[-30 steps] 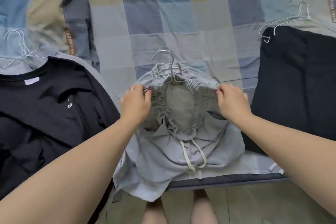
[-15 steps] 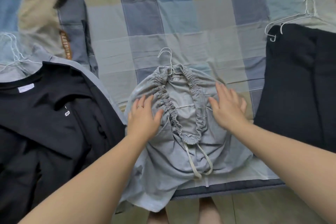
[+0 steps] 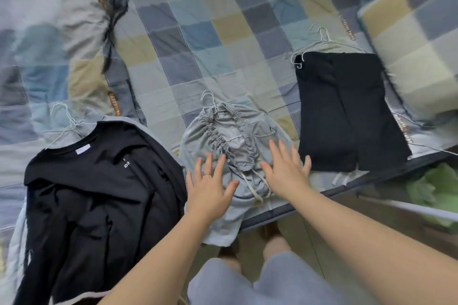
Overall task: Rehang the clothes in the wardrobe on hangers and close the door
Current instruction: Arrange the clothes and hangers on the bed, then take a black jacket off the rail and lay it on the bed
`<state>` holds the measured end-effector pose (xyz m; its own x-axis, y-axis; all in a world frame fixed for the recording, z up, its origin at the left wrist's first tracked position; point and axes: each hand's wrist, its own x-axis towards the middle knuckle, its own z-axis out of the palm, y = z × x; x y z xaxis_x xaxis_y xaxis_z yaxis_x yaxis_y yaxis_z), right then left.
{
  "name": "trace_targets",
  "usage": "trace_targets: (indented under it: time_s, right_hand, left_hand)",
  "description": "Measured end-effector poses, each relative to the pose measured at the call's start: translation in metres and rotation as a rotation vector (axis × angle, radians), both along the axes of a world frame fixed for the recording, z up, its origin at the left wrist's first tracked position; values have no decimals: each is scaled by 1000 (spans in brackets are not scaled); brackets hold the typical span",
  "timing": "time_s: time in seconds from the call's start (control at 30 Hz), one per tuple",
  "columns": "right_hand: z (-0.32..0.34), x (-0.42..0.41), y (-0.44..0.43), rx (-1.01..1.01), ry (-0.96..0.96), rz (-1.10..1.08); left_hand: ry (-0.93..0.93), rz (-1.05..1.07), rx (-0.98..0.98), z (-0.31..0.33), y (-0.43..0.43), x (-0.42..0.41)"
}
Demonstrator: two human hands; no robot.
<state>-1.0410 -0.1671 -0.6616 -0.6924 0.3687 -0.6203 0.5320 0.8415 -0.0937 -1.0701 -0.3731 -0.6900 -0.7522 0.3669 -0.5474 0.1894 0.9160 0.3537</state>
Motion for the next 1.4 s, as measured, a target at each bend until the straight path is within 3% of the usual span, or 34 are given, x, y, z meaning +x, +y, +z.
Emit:
trace_targets:
  time_s: [0.33,0.67,1.03,1.4]
  right_hand:
    - [104,108,12,90,145,-229]
    - [159,293,75,228,294,-654]
    - [239,599,150,518,410,-961]
    - [355,875,152,922,393,-1190]
  left_hand:
    - [38,-247,175,83,42,50]
    - [118,-664,320,148,170,142]
    - [256,-1147,589,232,355,399]
    - [268,-1649,1019,355,480,704]
